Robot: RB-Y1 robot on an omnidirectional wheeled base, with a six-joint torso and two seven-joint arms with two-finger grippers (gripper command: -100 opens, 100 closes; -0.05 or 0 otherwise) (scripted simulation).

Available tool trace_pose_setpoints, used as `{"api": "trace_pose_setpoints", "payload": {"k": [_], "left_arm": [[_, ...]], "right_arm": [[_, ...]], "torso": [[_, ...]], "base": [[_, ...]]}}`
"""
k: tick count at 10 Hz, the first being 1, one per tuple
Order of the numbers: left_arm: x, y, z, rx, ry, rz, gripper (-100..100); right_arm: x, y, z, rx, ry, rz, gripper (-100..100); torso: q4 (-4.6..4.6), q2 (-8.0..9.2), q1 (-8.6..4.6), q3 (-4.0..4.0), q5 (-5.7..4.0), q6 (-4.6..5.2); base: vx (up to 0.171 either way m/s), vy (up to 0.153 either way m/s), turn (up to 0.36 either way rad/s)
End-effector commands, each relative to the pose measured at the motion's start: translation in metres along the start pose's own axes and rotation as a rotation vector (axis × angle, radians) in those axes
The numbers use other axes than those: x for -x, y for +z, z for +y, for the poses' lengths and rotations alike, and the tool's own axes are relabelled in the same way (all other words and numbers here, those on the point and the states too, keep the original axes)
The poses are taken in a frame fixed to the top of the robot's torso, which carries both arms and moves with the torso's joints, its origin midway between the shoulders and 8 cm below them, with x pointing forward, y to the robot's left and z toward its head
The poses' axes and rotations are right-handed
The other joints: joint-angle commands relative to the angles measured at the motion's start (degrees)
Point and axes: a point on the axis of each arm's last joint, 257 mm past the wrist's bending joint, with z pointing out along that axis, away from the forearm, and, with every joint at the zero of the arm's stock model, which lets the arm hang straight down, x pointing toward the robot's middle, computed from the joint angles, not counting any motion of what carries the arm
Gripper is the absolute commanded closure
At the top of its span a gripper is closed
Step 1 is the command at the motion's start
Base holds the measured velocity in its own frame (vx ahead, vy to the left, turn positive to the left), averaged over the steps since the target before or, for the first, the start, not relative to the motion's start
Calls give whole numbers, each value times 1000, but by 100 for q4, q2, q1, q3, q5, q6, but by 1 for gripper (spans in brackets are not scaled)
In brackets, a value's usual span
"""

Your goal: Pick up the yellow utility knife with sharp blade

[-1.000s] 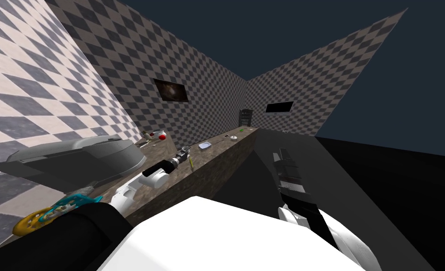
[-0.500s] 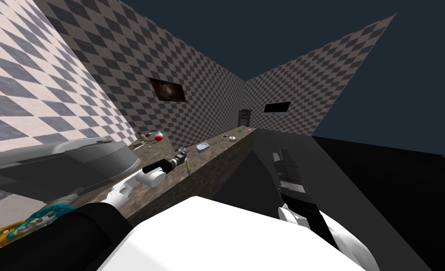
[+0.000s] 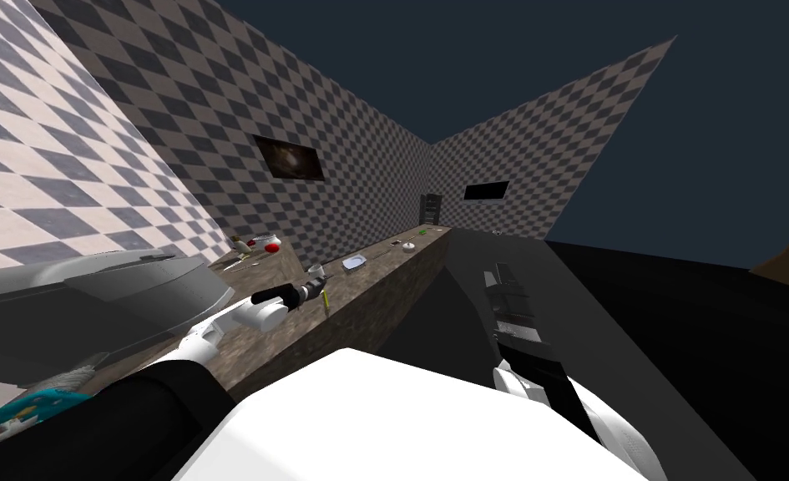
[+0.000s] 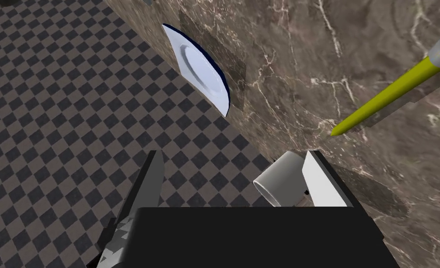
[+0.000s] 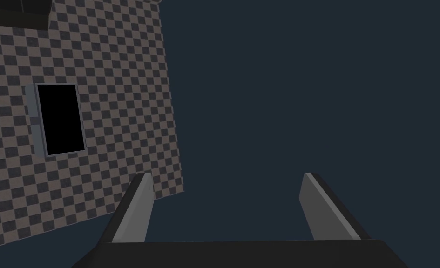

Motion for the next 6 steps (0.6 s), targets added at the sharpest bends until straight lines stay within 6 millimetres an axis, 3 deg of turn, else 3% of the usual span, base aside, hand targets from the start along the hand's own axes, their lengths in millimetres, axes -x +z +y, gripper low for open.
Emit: {"api": "trace_pose_setpoints", "payload": {"k": [1,6], "left_arm": [[-2,1,14,54,17,13,-100],[2,-10,81,277,101,71,-100]], "right_arm": [[0,0,0,0,0,0,0],[0,0,0,0,0,0,0]], "torso": [[0,0,0,0,0,0],[0,0,4,0,1,-1]], "base": [[47,-18,-30],[57,-12,-57]]}}
